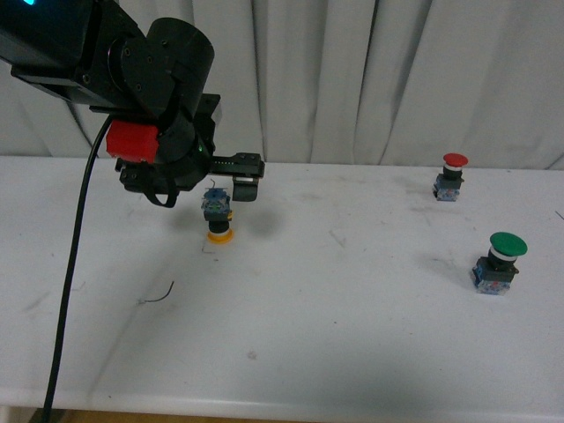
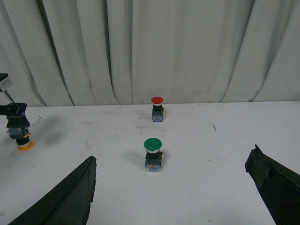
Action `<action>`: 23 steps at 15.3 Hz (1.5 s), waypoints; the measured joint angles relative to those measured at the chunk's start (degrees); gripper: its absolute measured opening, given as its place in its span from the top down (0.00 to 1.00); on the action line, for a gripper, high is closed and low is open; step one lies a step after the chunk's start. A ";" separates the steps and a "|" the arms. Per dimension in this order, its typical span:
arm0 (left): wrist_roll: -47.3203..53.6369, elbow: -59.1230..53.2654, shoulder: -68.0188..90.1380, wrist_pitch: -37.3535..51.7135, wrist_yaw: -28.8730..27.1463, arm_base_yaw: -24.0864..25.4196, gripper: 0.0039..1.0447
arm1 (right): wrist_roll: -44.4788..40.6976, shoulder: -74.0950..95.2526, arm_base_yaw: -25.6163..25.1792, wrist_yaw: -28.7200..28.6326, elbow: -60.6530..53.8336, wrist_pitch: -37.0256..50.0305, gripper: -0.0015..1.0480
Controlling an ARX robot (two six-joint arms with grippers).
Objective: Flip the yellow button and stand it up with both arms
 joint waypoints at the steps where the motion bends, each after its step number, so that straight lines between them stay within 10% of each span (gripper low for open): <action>1: -0.02 0.02 0.04 0.00 0.00 0.00 0.06 | 0.00 0.00 0.00 0.00 0.00 0.00 0.06; 3: -0.02 0.17 0.20 -0.07 0.02 -0.11 0.06 | 0.00 0.00 0.00 0.00 0.00 0.00 0.06; 9: -1.18 1.18 0.85 -0.85 0.74 -0.70 0.69 | 0.00 0.00 0.00 0.00 0.00 0.00 0.06; 11: -1.49 1.22 0.85 -0.66 1.46 -1.11 0.71 | 0.00 0.00 0.00 0.00 0.00 0.00 0.06; 14: -19.30 -15.45 -19.06 20.04 20.70 0.24 0.72 | 0.00 0.00 0.00 0.00 0.00 0.00 0.06; 23: -37.48 -28.06 -26.93 43.25 35.36 -0.37 0.72 | 0.00 0.00 0.00 0.00 0.00 0.00 0.06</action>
